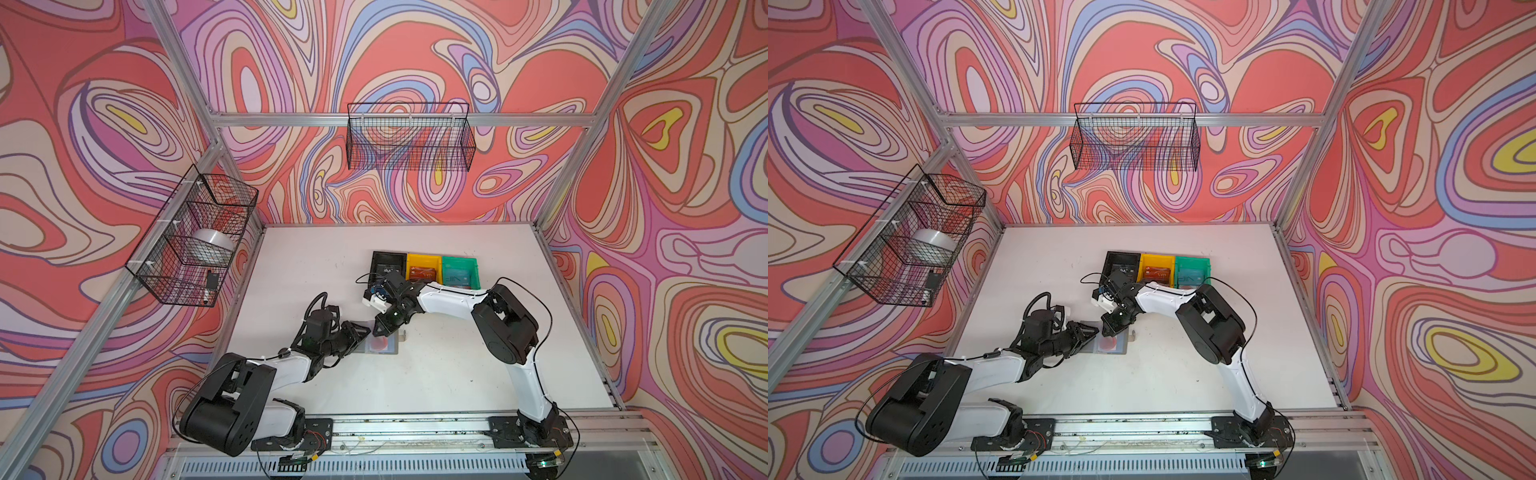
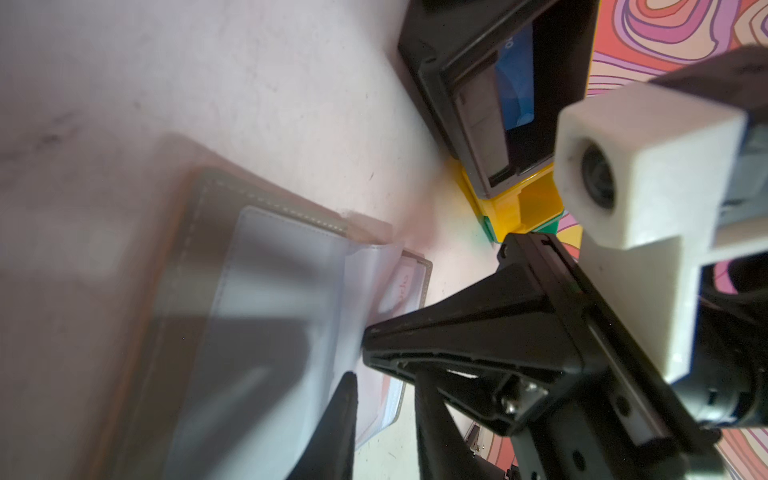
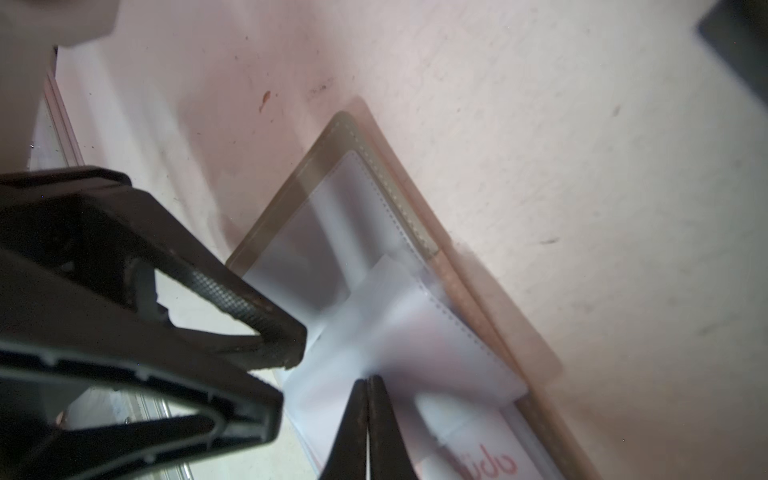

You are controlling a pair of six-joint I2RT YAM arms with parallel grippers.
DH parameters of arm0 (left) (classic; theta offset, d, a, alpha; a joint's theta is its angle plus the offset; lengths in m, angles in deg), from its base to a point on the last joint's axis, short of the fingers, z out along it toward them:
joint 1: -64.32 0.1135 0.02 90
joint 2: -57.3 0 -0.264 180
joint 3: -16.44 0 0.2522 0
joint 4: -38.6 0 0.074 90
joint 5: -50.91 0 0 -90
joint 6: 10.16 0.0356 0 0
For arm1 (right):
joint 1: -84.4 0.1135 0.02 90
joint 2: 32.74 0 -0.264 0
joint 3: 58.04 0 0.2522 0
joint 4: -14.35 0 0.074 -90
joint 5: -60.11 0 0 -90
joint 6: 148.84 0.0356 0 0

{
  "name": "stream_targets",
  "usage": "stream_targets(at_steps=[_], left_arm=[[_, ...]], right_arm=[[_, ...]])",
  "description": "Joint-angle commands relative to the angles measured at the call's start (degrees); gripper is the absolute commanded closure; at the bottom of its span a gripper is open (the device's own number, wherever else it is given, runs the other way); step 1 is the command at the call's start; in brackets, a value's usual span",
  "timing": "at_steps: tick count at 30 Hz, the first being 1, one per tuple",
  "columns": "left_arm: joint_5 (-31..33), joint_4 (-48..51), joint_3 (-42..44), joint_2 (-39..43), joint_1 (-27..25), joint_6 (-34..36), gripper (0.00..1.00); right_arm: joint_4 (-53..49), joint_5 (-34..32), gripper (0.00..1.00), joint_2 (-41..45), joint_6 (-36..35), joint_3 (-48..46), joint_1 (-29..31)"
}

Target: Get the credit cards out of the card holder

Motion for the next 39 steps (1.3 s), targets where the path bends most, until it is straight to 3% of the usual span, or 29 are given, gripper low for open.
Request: stream_targets(at_steps=[1,16,29,39], left_arm=[[1.4,0.3,-1.4,-1.7,-0.4,1.4,0.72],[1.8,-5.9,-1.7,-10.1,-2.3,-0.2,0.73],[2.1,-10.4,0.2,-13.8,-2.4,-1.7,0.73],[2.0,-10.9,0.2,-14.1,-2.3,-1.8,0.74]], right_arm=[[0.3,-1.8,0.93,0.5,0.6,-2.1,0.3],[-0.3,-2.6,0.93,2.5,0.6,-2.9,0.2],[-6.1,-12.7,0.93,8.8,-1.0,-4.5,-2.5],[-5.0,-11.2,0.93,6.1,-0.5,-5.7,-2.8]])
